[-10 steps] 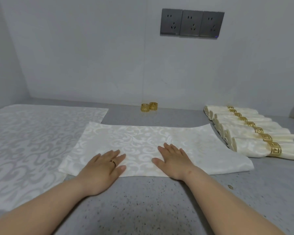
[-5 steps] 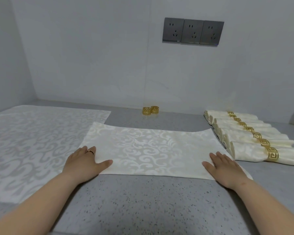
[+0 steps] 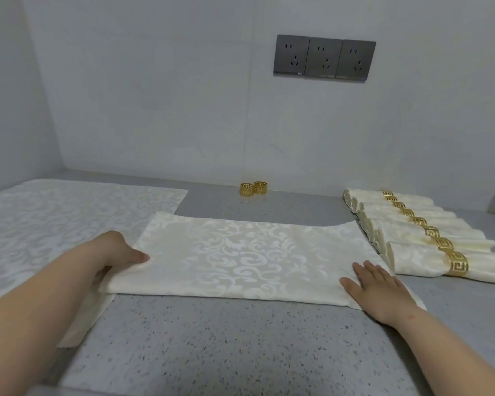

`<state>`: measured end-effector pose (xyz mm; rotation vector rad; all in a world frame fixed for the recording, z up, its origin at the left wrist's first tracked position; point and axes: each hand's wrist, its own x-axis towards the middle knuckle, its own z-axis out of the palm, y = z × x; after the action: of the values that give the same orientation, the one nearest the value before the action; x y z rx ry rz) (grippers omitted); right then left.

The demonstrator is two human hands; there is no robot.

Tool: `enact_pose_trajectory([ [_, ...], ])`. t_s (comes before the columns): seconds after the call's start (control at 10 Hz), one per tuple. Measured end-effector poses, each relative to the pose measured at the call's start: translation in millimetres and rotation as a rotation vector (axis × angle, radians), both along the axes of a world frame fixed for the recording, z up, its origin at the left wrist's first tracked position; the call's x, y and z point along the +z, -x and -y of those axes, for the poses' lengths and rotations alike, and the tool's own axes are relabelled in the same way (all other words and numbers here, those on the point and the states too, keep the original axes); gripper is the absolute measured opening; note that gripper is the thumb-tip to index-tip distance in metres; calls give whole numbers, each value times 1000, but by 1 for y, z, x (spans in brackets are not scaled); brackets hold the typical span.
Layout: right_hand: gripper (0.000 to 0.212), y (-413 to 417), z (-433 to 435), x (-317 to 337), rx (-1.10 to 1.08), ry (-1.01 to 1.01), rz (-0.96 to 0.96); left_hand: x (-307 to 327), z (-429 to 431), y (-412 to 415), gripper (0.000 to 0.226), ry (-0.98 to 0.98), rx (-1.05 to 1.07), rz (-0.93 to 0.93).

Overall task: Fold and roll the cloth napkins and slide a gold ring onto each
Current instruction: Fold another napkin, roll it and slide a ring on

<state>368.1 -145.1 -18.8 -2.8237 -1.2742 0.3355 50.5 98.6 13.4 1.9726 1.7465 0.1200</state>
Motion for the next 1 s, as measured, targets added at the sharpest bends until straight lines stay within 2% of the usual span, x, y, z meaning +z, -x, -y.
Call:
enact_pose_trajectory([
  [0.1,61,0,0,-1,2,3,3,1,1,3,51,31,-16,46],
  [0.2,61,0,0,0,7,5,7,0,-2,9,29,98,-39,195],
  [0.3,61,1,2,1,13,11,13,8,1,18,15,192,-19,440],
  [0.4,62,11,4,0,36,39,17,13,-11,36,32,228,-6,569],
  [0.5,62,32,5,2,55,81,30,15,-24,56,61,236,20,624],
  [0.6,62,55,4,2,97,139,119,11,-31,75,56,189,59,633],
  [0.7,59,71,-4,10,210,114,210,-3,-48,97,75,138,54,617],
  [0.8,59,87,-18,15,380,-53,54,-34,-90,122,97,127,49,561],
  [0.9,66,107,-30,8,548,-252,-36,-49,-109,138,91,156,62,464],
  [1.0,81,126,-39,0,715,-257,-61,-81,-147,171,83,186,58,399],
])
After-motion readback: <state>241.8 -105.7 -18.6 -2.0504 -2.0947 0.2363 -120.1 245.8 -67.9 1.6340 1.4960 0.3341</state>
